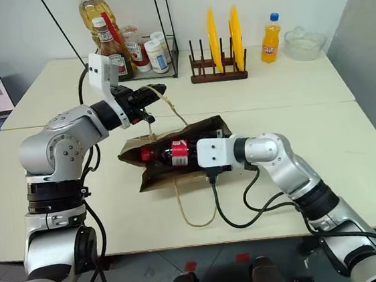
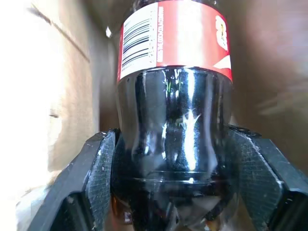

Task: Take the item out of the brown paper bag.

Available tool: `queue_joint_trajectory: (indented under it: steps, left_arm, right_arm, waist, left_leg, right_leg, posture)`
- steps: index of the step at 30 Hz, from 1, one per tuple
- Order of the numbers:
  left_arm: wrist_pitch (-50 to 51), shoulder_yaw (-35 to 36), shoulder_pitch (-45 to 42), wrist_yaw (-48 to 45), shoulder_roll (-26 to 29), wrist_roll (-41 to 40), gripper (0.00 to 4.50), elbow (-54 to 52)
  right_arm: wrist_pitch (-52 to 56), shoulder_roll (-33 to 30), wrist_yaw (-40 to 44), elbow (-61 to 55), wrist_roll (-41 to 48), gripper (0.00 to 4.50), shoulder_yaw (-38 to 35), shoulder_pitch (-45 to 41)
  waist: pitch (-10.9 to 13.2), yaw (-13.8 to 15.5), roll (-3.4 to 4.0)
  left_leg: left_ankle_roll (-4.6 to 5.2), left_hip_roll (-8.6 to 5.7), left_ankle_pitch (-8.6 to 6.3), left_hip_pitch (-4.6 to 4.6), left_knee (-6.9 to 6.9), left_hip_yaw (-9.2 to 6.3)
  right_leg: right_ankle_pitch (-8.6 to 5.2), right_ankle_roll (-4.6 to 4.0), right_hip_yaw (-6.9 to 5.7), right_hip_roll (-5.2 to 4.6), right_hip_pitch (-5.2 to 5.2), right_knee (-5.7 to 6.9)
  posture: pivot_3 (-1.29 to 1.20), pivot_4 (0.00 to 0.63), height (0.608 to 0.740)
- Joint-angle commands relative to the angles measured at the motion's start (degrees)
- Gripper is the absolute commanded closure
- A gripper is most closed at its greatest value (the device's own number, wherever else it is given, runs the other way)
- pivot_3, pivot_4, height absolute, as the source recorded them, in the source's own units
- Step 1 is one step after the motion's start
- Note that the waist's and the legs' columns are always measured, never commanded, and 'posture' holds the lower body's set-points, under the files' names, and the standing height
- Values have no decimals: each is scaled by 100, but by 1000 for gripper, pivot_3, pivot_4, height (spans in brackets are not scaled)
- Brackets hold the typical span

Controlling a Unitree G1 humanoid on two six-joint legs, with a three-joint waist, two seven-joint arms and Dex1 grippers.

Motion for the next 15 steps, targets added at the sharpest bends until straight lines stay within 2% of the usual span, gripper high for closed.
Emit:
queue_joint_trajectory:
  steps: [1,6,8,11,15]
  left_arm:
    - [-211,3,-170,-27,-33,80,4500,37]
    - [-318,-5,-193,-73,-53,156,4500,178]
    - [-326,5,-182,-79,-51,157,4500,181]
    - [-340,30,-128,-95,-23,152,4500,179]
    - [-354,39,-88,-83,-36,155,4500,178]
  right_arm:
    - [60,-180,431,-850,999,1373,-612,166]
    - [673,-753,892,-1713,2059,1373,-1237,507]
    - [1337,-929,818,-2032,2597,1373,-1622,495]
    - [2512,-1086,318,-2154,3235,1373,-2308,151]
    - [3222,-1393,-347,-1346,3064,1373,-2784,-132]
  waist:
    - [0,3,0]
    - [0,13,0]
    - [1,22,0]
    - [1,11,1]
    - [2,32,2]
  left_leg:
    - [0,0,0,-1,0,0]
    - [1,0,0,-5,3,0]
    - [1,0,-1,-5,3,0]
    - [1,-1,-1,-3,5,1]
    - [2,-1,-1,-3,7,1]
  right_leg:
    - [0,0,1,0,0,-1]
    - [0,0,0,0,0,-4]
    - [0,0,0,0,0,-2]
    - [0,0,1,0,0,1]
    - [0,0,2,0,0,3]
  posture:
    - [0,150,740]
    - [0,150,740]
    - [0,150,740]
    - [0,150,740]
    - [0,150,740]
